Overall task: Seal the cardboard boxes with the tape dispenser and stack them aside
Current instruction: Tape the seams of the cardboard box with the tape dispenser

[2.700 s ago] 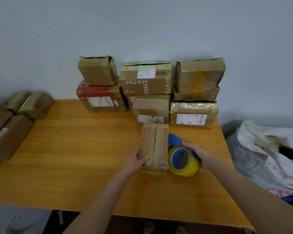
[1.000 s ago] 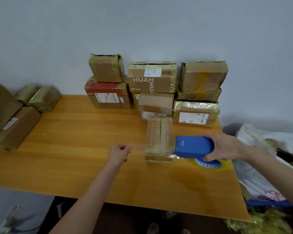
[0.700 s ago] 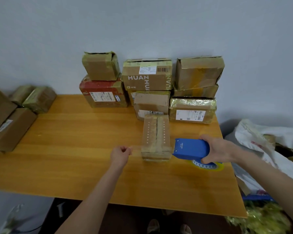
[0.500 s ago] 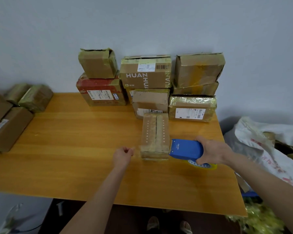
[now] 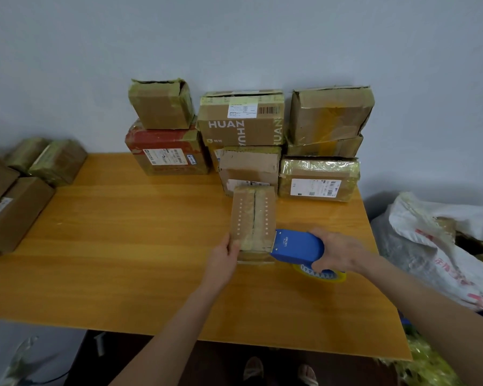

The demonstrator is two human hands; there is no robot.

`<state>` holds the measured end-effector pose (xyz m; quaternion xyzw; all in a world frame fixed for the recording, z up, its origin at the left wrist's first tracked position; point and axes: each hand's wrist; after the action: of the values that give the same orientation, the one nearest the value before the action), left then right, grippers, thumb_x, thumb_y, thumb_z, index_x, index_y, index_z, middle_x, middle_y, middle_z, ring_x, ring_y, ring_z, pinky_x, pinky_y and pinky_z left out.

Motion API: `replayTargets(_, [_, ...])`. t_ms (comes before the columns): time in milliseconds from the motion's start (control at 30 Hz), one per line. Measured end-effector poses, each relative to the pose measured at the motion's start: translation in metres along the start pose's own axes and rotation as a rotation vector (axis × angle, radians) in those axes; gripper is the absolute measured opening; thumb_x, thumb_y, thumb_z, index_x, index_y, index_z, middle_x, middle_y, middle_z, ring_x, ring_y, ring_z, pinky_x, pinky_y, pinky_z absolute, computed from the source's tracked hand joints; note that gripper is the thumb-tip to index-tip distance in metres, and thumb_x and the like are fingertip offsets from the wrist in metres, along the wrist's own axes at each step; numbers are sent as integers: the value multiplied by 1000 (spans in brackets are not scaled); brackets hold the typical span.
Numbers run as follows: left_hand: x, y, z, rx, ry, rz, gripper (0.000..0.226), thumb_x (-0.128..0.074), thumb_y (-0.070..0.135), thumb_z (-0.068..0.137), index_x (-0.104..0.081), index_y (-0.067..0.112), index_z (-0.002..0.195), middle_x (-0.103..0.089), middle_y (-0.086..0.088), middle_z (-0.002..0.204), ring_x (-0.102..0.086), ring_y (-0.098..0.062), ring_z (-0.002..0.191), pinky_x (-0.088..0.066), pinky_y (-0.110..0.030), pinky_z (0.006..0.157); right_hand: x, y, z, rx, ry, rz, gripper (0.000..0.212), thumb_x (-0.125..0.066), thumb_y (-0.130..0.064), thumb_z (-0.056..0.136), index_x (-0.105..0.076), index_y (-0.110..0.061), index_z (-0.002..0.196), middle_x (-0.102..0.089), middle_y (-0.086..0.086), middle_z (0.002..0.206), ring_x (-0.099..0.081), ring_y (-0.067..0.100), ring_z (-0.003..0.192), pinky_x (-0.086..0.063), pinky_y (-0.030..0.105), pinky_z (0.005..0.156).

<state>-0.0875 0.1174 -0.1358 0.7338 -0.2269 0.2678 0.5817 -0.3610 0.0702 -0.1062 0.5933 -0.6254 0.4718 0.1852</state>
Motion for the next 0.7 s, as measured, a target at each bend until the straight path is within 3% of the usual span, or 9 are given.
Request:
replayTargets(67, [4, -1, -3, 18, 32, -14, 43, -38, 26, 103, -42, 11, 143, -58, 14, 88, -51, 3, 69, -43, -6, 58, -4, -8, 4, 13, 18, -1, 64, -73, -38, 71, -41, -31, 125, -59, -6, 102, -58, 16, 90, -48, 29, 66])
replayTargets(133, [8, -5, -5, -5, 15, 67, 50, -37, 29, 103, -28, 12, 150, -59, 5, 118, -58, -1, 96, -47, -7, 80, -7, -13, 8, 19, 29, -9, 66, -72, -42, 70, -40, -32, 128, -59, -6, 103, -57, 17, 91, -49, 30, 68])
replayTargets(167, [7, -8, -6, -41, -4, 195, 55, -34, 33, 103, -19, 14, 153, -46, -1, 143, -50, -11, 123, -43, -18, 100, -8, -14, 9, 23, 31, -8, 69, -72, -44, 70, -39, -33, 129, -59, -6, 104, -57, 17, 92, -51, 31, 70])
replayTargets(200, [4, -8, -7, -110, -24, 381, 58, -30, 37, 103, -9, 17, 154, -22, -2, 158, -27, -18, 143, -28, -31, 116, -9, -14, 10, 27, 32, -2, 71, -73, -47, 70, -39, -33, 131, -59, -6, 106, -57, 17, 93, -51, 32, 72])
replayTargets(233, [-1, -6, -8, -211, -41, 561, 60, -25, 41, 103, 1, 19, 152, -1, 0, 160, -3, -18, 148, -9, -36, 121, -9, -13, 10, 33, 31, 6, 76, -73, -50, 69, -37, -34, 134, -58, -7, 109, -56, 17, 96, -51, 33, 75])
replayTargets(333, [-15, 0, -10, -439, -134, 785, 60, -15, 49, 101, 20, 27, 145, 18, 4, 157, 22, -15, 144, 15, -39, 118, -8, -7, 7, 59, 38, -15, 96, -70, -65, 70, -20, -40, 148, -53, -7, 125, -53, 18, 109, -49, 34, 84])
replayTargets(400, [-19, -4, -9, -459, -174, 846, 65, -18, 54, 100, 25, 31, 144, 22, 4, 157, 25, -17, 144, 15, -43, 118, -9, -4, 5, 91, 58, -39, 97, -67, -67, 72, -12, -46, 150, -52, -7, 130, -52, 17, 112, -47, 31, 82])
replayTargets(567, [-20, -9, -7, -459, -189, 889, 73, -26, 55, 99, 29, 32, 141, 23, 3, 157, 21, -17, 146, 11, -45, 119, -5, 6, 0, 137, 50, -37, 87, -68, -54, 76, -16, -49, 147, -54, -11, 119, -52, 14, 101, -50, 32, 77])
replayTargets(700, [-18, -9, -5, -459, -202, 904, 75, -29, 53, 99, 28, 32, 142, 23, 4, 157, 20, -17, 146, 9, -45, 119, 6, 24, -10, 156, 63, 47, 87, -71, -50, 74, -18, -54, 143, -49, -18, 108, -48, 5, 90, -39, 20, 63])
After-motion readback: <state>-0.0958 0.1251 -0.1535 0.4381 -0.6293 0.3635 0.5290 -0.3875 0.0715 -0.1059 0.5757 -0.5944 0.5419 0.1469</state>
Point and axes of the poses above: each hand's wrist, its own z-axis towards the middle knuckle, its own x-axis out of the back of the hand, y = z × x
